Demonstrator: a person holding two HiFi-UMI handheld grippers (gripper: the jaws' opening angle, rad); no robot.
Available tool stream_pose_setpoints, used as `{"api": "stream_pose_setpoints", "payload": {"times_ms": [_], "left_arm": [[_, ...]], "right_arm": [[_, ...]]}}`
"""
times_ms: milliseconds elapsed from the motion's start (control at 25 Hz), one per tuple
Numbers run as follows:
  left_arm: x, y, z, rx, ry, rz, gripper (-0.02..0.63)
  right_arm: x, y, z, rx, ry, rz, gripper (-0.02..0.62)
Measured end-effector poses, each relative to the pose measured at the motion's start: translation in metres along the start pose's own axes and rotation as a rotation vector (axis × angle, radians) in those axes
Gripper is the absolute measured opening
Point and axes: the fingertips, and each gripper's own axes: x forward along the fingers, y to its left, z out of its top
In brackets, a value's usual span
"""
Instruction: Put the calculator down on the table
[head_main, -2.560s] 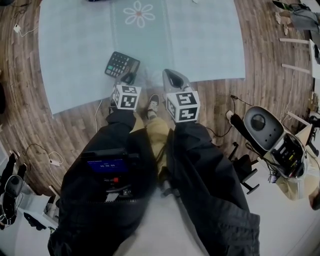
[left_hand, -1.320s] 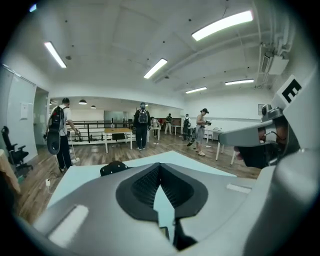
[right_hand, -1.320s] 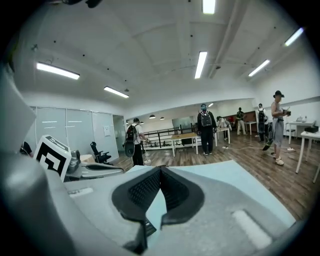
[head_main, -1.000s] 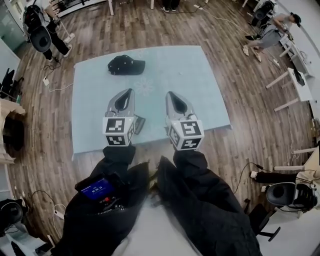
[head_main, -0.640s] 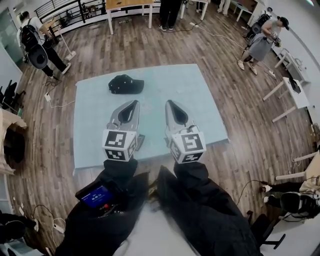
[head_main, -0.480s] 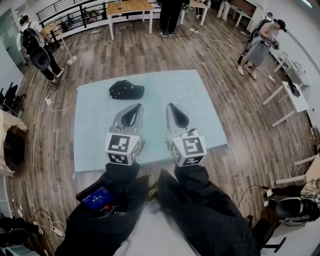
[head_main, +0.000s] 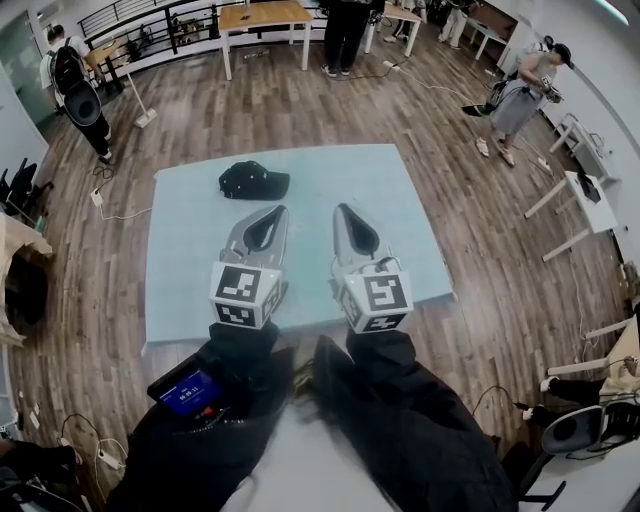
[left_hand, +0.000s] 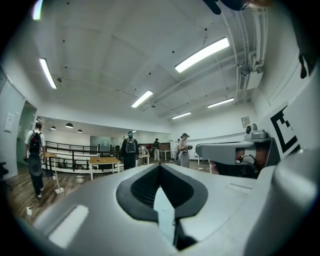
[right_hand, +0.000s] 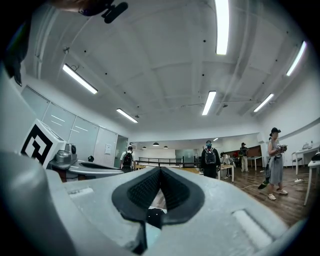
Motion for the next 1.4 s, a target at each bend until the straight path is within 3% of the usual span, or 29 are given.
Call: {"api": "stream_pose_setpoints", "payload": {"times_ms": [800, 1400], "left_arm": [[-0.004, 0.013, -0.005, 0.01, -0.003, 0.036, 0.002], [-0.005, 0.009, -0.005, 0.003, -0.008, 0.019, 0.002]], "right_arm": [[0.0, 0.004, -0.009, 0.003, 0.0, 0.01, 0.0], [-0.009, 0.005, -0.006, -0.009, 0.002, -0.017, 0.0]]}}
